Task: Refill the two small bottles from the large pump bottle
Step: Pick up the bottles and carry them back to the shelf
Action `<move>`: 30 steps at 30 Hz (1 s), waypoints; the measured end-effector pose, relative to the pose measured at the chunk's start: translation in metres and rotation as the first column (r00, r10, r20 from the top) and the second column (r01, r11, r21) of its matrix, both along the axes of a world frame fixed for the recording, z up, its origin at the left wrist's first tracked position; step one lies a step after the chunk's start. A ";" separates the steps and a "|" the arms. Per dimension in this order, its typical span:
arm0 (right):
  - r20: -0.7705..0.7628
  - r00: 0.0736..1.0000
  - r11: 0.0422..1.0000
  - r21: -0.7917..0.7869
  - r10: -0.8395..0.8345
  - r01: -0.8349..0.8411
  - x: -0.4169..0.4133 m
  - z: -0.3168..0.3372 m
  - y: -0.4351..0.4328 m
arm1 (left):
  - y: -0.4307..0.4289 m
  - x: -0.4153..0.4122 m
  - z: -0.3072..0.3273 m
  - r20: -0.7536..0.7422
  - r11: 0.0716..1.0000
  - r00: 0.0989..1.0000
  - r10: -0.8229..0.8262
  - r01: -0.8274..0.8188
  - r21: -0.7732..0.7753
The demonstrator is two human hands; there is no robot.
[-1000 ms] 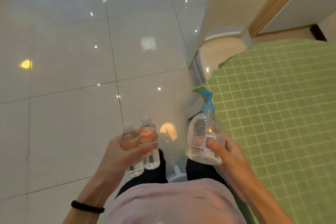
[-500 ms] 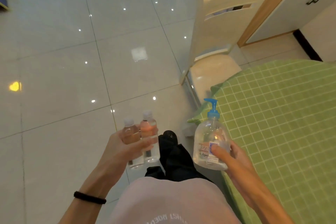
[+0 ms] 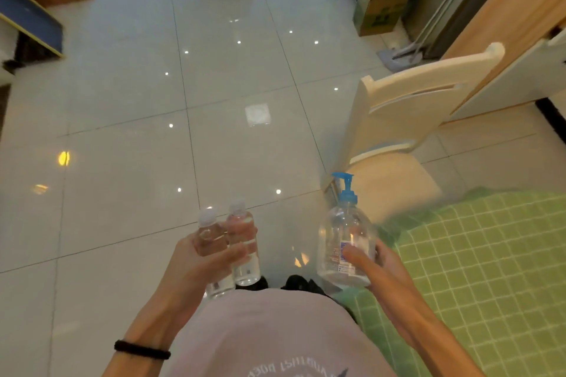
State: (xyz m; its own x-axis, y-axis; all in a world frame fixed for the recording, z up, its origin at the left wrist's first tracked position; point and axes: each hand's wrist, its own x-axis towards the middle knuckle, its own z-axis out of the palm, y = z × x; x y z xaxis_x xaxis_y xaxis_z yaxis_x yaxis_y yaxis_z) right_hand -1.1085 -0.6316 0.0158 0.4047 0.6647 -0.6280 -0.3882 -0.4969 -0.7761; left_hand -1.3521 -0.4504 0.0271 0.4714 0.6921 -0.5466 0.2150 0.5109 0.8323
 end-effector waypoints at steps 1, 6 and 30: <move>0.008 1.000 1.000 -0.001 0.021 -0.021 0.006 0.001 0.016 | 0.012 0.001 0.002 -0.007 1.000 1.000 0.020 -0.020 -0.005; 0.042 0.998 0.999 -0.001 0.054 -0.054 0.026 0.002 0.101 | 0.083 0.008 0.001 -0.006 0.998 0.998 0.066 -0.066 -0.013; -0.007 0.920 0.917 0.073 -0.393 0.392 0.131 0.009 0.376 | 0.448 0.263 0.011 -0.076 0.805 0.810 -0.582 0.587 0.086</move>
